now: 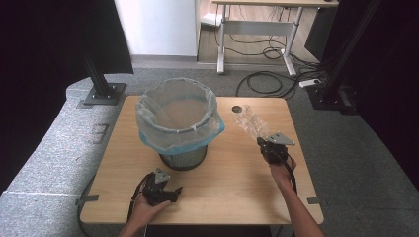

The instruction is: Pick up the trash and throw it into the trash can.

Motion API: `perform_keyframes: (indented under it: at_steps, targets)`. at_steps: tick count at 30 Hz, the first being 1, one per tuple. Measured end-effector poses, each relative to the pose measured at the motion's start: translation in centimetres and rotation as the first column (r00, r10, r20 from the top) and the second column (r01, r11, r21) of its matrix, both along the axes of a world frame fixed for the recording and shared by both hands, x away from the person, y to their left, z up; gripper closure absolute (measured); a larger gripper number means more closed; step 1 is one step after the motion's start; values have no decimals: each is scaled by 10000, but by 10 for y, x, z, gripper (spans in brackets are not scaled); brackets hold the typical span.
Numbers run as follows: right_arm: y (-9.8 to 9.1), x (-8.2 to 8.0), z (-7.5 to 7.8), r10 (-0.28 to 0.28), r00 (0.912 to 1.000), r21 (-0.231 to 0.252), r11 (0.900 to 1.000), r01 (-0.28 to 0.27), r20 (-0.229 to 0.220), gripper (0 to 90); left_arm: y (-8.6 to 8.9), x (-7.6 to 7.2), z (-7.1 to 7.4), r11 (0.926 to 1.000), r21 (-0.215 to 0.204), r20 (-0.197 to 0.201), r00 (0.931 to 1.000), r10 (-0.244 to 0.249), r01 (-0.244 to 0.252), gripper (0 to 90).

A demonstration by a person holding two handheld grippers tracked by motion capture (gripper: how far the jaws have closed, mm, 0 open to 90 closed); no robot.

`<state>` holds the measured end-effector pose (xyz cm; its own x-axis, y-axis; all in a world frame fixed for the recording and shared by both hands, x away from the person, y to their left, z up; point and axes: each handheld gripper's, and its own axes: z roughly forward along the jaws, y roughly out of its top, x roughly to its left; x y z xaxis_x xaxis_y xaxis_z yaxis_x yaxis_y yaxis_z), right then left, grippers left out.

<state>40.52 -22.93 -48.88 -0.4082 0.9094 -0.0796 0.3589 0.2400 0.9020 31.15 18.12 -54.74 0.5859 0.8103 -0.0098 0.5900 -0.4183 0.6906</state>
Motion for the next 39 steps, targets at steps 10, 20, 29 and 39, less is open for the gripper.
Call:
perform_keyframes:
  at_steps: [10, 20, 29, 39]
  targets:
    - [-4, -13, 26, 324, 9982, 584, 9977, -354, 513, 883, 0, 0, 0, 10000, -1, 10, 10000, 9, -9, 171]
    - [3, -26, 47, 397, 9947, 848, 9953, -478, 948, 883, 0, 0, 0, 10000, -33, 3, 10000, 14, -14, 171]
    - [8, -34, 63, 517, 9882, 1020, 9925, -668, 1440, 883, 0, 0, 0, 10000, -26, -5, 10000, 7, -7, 171]
    - [18, -41, 78, 853, 9787, 1147, 9875, -1080, 1870, 883, 0, 0, 0, 10000, -18, -1, 10000, 3, -3, 171]
